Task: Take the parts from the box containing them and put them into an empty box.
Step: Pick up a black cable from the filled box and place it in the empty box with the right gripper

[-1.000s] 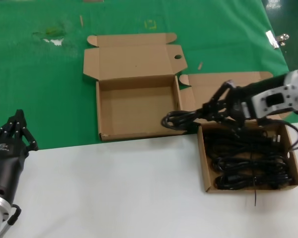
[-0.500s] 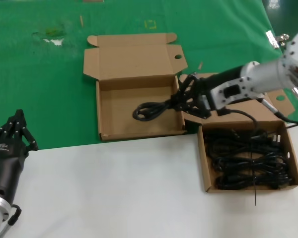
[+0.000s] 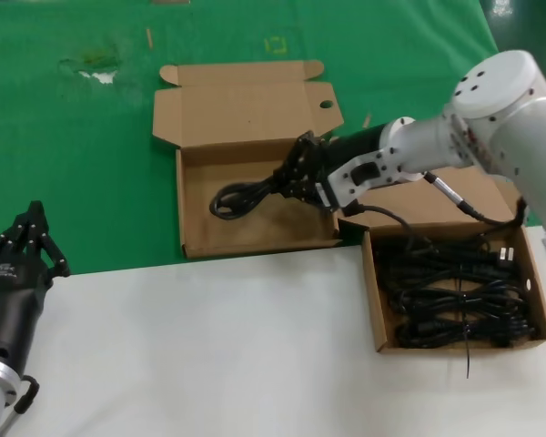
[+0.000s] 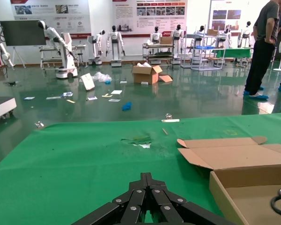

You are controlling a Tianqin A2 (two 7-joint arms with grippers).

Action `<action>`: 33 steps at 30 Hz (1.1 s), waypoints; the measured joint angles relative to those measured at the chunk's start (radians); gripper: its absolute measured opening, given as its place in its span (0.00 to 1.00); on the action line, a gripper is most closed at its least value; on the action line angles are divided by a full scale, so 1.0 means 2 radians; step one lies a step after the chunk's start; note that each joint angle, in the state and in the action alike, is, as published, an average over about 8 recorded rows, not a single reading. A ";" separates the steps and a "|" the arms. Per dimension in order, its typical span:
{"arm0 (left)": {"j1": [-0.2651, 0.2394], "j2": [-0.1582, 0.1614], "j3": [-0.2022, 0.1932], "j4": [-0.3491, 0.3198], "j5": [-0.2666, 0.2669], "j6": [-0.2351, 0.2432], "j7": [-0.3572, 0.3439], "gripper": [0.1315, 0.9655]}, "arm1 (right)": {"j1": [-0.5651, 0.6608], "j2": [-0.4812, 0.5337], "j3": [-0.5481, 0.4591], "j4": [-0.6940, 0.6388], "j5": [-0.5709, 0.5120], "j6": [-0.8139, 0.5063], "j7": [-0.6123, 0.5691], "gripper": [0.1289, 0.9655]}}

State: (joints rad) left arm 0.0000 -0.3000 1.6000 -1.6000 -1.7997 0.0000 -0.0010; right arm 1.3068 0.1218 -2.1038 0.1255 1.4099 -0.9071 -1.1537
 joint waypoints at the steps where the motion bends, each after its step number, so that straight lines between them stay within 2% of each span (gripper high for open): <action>1: 0.000 0.000 0.000 0.000 0.000 0.000 0.000 0.01 | 0.002 -0.005 0.002 -0.010 0.001 0.007 -0.009 0.05; 7: 0.000 0.000 0.000 0.000 0.000 0.000 0.000 0.01 | 0.007 -0.029 0.014 -0.041 0.004 0.046 -0.042 0.05; 17: 0.000 0.000 0.000 0.000 0.000 0.000 0.000 0.01 | 0.002 -0.046 0.023 -0.054 0.003 0.092 -0.061 0.05; 33: 0.000 0.000 0.000 0.000 0.000 0.000 0.000 0.01 | -0.007 -0.043 0.029 -0.057 -0.005 0.104 -0.060 0.05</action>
State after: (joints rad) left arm 0.0000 -0.3000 1.6000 -1.6000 -1.7997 0.0000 -0.0010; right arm 1.2929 0.0349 -2.0467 0.0121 1.3997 -0.6999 -1.2734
